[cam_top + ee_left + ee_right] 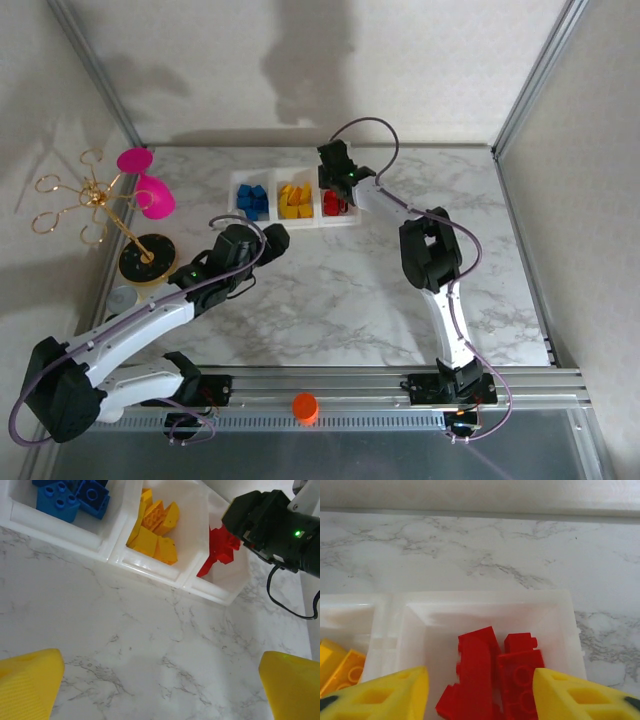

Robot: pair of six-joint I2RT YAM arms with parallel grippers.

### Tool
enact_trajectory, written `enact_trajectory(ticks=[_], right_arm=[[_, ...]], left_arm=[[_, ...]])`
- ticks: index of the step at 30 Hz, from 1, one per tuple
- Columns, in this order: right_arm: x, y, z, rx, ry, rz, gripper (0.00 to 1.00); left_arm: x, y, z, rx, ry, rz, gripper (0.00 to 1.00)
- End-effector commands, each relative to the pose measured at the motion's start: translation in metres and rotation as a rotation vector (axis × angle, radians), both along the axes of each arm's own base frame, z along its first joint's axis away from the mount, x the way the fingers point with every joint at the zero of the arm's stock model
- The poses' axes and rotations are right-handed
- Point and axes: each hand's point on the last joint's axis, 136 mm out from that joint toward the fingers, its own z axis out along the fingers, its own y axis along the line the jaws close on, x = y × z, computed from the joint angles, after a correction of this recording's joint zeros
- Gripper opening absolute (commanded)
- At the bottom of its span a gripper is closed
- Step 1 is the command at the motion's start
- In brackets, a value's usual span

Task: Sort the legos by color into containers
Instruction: Place the lego in the container, then reset both arms

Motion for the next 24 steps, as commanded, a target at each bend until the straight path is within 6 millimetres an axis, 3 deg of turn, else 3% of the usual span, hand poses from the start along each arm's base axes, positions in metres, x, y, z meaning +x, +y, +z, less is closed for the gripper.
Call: enact_trajectory(ticks=[1,5,8,9,12,14,18,21,24], right_arm=[[-0.01,0.004,0.06,0.049,-0.09,0.039,0.63],[-0.037,-0.008,0.105,0.12,-0.152,0.055,0.75],[-0.061,-0.033,0.124,0.158,-0.184,0.019,0.9],[-0.072,-0.048,0.13,0.181,-0.198,-0.01,0.98],[-0.104,-0.095,0.141,0.277,-0.273,-0.066,0.99],[-0.121,-0.134,0.138,0.294,-0.32,-0.137,0.99],[-0.148,-0.218,0.103,0.132,-0.384,-0.349,0.99],[-0.164,-0.271,0.071,-0.012,-0.408,-0.49,0.99],[-0.174,-0.315,0.035,-0.041,-0.404,-0.595,0.99]], left_arm=[[0.008,0.003,0.024,-0.01,-0.061,0.015,1.0],[0.007,0.019,0.027,0.029,-0.084,0.065,1.0],[0.005,0.047,0.027,0.132,-0.096,0.168,1.0],[0.002,0.06,0.029,0.175,-0.104,0.214,1.0],[-0.004,0.102,0.036,0.294,-0.156,0.375,1.0],[-0.009,0.131,0.04,0.358,-0.196,0.504,1.0],[-0.019,0.187,0.038,0.484,-0.243,0.745,1.0],[-0.018,0.214,0.02,0.653,-0.253,0.794,1.0],[-0.01,0.237,-0.004,0.659,-0.274,0.789,1.0]])
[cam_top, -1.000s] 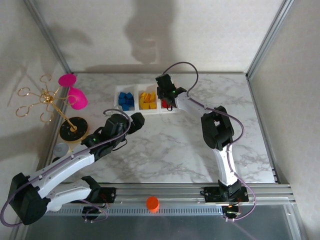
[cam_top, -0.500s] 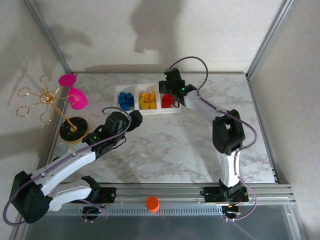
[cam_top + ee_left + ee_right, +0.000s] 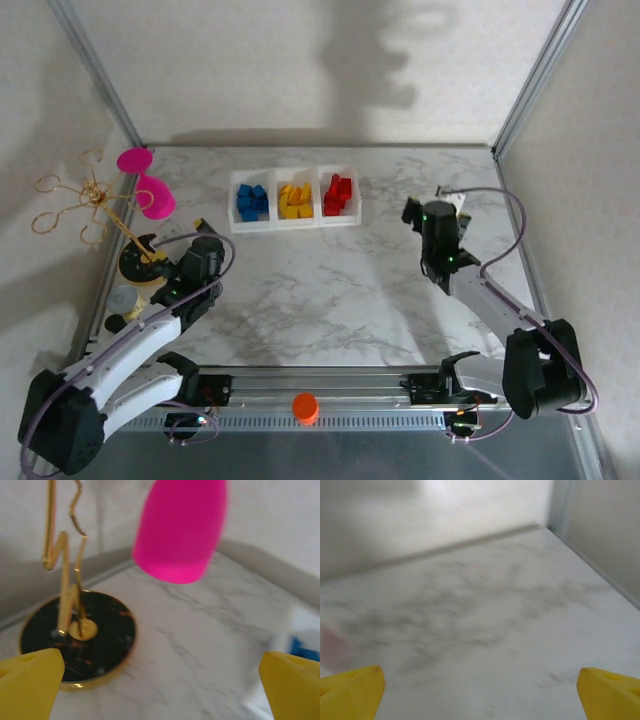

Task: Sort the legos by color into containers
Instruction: Reset both arms

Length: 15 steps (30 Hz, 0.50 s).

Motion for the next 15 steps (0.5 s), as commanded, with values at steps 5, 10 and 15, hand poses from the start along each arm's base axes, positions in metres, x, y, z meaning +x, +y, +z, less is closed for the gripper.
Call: enact_trajectory(ticks=[5,10,15], right_arm=[[0.003,-0.061,-0.026,-0.05,-0.143,-0.139,0.99],[0.015,-0.044,-0.03,-0.069,-0.215,0.054,0.99],[-0.006,-0.019,-0.032,-0.083,-0.294,0.238,0.99]], left_arm=[[0.023,0.024,-0.016,0.042,-0.141,-0.099,1.0],[0.035,0.005,-0.018,0.096,-0.182,-0.244,1.0],[0.047,-0.017,-0.017,0.136,-0.217,-0.399,1.0]])
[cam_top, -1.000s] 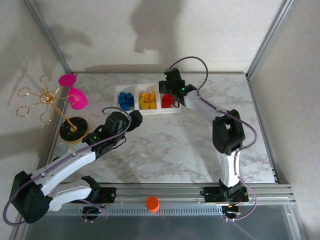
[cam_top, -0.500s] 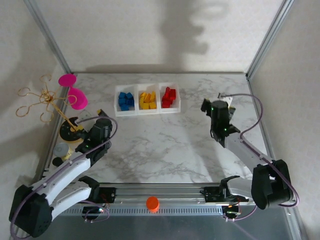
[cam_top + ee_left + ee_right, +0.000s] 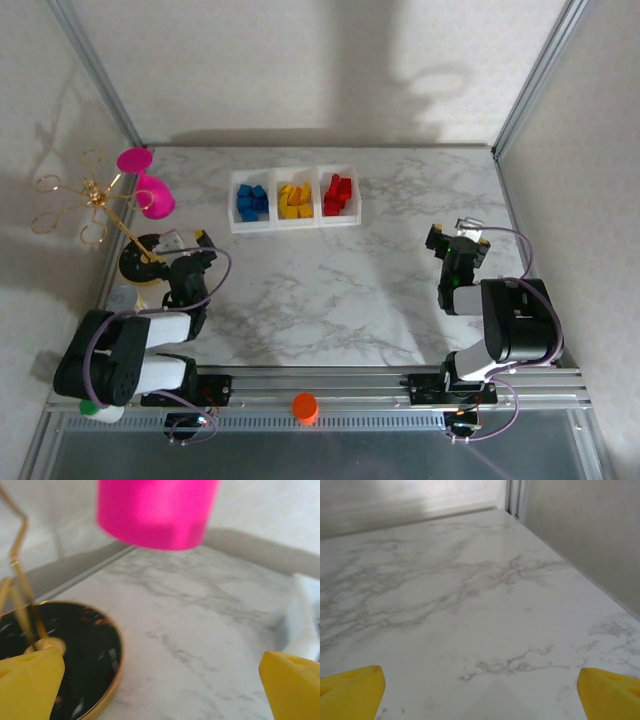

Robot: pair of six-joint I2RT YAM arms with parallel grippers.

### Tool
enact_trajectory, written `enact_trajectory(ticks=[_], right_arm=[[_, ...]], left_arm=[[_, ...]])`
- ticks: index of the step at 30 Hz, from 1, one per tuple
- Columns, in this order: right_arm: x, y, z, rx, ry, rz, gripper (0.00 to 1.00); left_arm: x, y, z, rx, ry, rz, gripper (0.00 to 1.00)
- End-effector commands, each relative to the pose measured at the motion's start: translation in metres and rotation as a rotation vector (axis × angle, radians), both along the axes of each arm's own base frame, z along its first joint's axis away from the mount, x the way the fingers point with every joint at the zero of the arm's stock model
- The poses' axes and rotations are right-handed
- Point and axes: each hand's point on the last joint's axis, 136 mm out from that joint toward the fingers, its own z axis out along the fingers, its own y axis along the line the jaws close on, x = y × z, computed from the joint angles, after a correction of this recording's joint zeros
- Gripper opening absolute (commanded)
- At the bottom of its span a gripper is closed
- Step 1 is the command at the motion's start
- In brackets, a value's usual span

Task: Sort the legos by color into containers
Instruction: Reset both arms

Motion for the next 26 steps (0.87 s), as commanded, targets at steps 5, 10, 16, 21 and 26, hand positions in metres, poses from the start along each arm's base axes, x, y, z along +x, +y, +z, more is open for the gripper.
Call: enact_trajectory(ticks=[5,10,16,21,26], right_arm=[[0.0,0.025,0.019,-0.017,-0.123,0.186,0.99],[0.0,0.025,0.02,-0.021,-0.128,0.185,0.99],[0.0,0.026,0.02,-0.021,-0.131,0.187,0.99],[0.001,0.026,0.019,-0.018,-0.123,0.188,0.99],[0.0,0.026,0.019,-0.021,-0.126,0.191,0.99]], left_arm=[[0.021,-0.025,0.01,0.058,-0.111,-0.169,1.0],[0.035,-0.019,0.0,0.024,-0.042,-0.158,1.0],[0.035,-0.019,0.001,0.024,-0.042,-0.16,1.0],[0.036,-0.019,0.001,0.025,-0.041,-0.159,1.0],[0.036,-0.019,0.001,0.025,-0.042,-0.159,1.0]])
